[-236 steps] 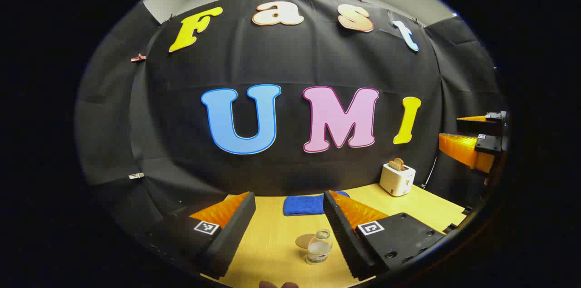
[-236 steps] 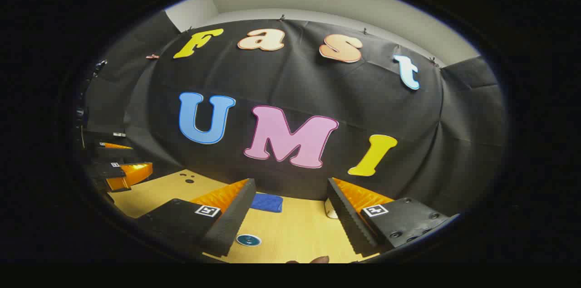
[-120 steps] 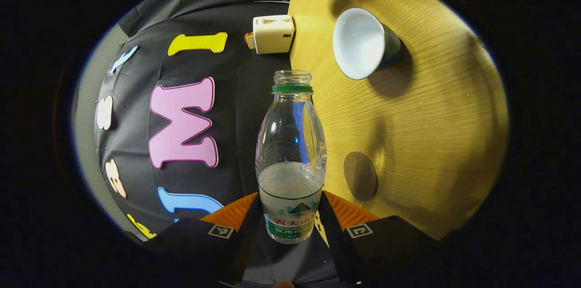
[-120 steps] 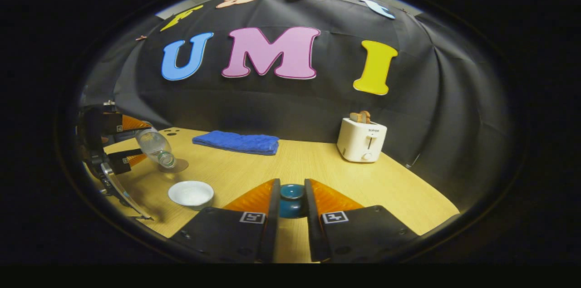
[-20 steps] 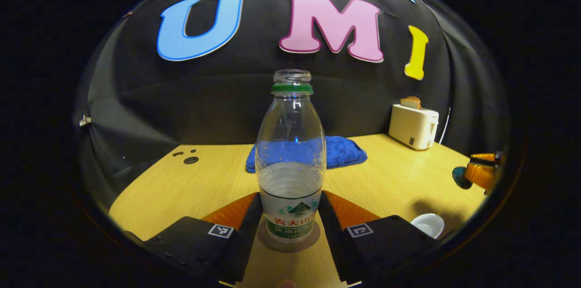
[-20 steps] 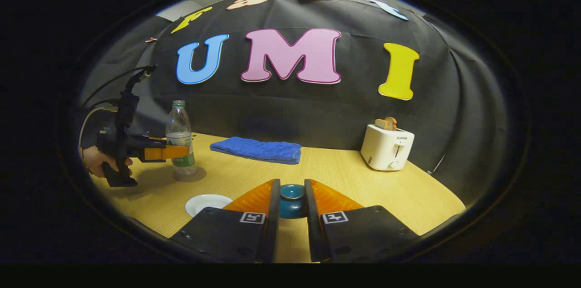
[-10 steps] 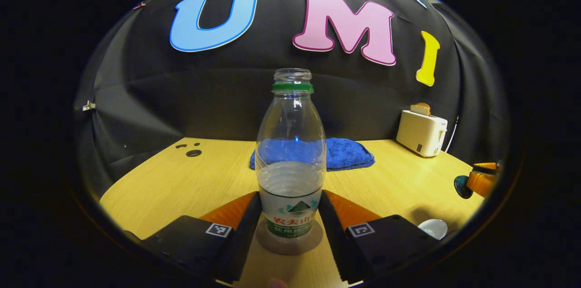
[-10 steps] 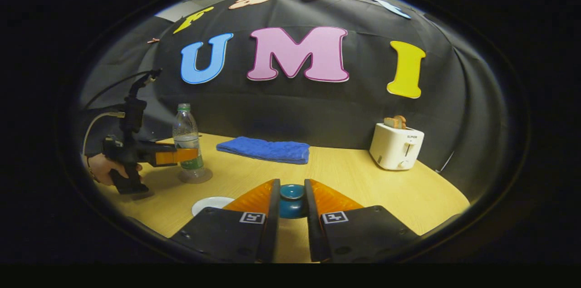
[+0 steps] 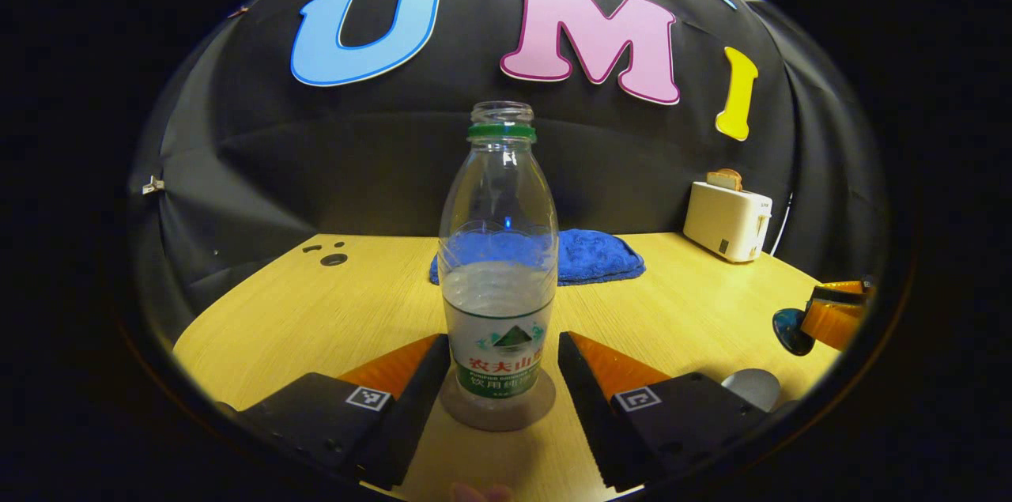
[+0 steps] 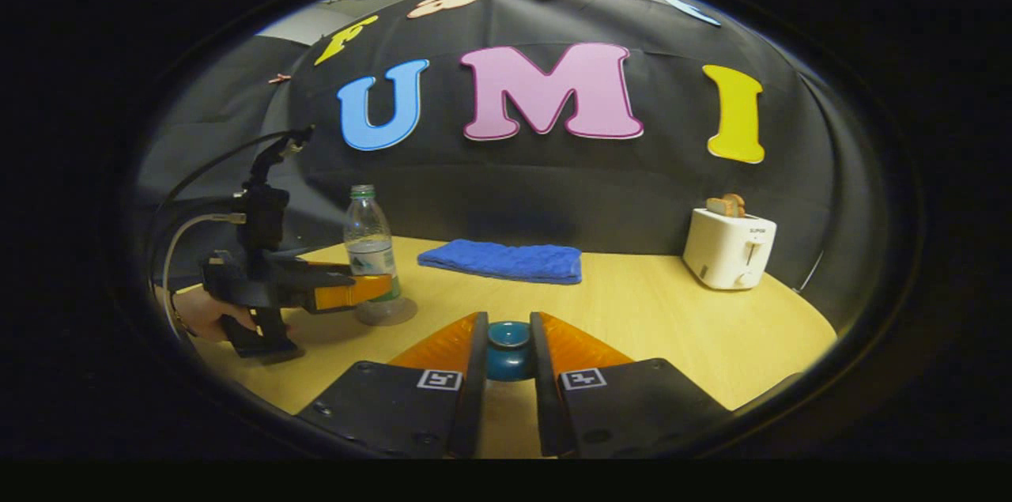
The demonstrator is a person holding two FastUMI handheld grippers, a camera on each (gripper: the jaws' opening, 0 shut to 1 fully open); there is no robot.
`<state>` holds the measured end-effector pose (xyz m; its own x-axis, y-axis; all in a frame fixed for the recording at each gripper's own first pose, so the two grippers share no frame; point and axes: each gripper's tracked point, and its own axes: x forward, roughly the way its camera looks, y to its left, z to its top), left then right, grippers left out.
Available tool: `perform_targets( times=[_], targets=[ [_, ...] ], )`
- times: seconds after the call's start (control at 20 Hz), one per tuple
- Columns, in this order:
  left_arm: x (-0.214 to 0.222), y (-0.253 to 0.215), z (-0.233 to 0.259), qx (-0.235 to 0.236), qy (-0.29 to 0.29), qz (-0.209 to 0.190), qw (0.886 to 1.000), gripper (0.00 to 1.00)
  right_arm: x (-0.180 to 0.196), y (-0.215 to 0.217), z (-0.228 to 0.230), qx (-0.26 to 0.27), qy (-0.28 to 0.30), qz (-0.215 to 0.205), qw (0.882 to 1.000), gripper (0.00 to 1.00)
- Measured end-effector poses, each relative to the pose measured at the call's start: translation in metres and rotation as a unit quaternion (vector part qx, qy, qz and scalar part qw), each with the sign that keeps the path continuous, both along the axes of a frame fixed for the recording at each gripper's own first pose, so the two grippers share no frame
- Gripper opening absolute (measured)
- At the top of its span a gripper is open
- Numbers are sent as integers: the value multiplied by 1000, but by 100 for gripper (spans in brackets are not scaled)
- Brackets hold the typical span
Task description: Open the teacup lid with one hand, grasp the water bottle and pour water into the teacup with the other hand; after pouring, place the water bottle on the coaster and then close the teacup lid.
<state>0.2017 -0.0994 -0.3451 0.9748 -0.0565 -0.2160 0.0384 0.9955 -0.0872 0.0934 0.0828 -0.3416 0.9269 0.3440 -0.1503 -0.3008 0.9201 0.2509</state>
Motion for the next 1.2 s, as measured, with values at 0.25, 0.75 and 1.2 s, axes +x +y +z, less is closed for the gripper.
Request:
perform_targets(
  times=[0.25, 0.75, 1.2],
  targets=[
    [-19, 5, -10, -11, 14, 11, 1000, 87, -12, 27, -9, 6, 17, 39, 999, 31],
    [-53, 9, -21, -31, 31, 45, 998, 88, -19, 43, -29, -12, 36, 65, 997, 25],
    [-58, 12, -3, 6, 11, 35, 999, 88, -18, 43, -25, -16, 35, 63, 997, 43]
  ],
)
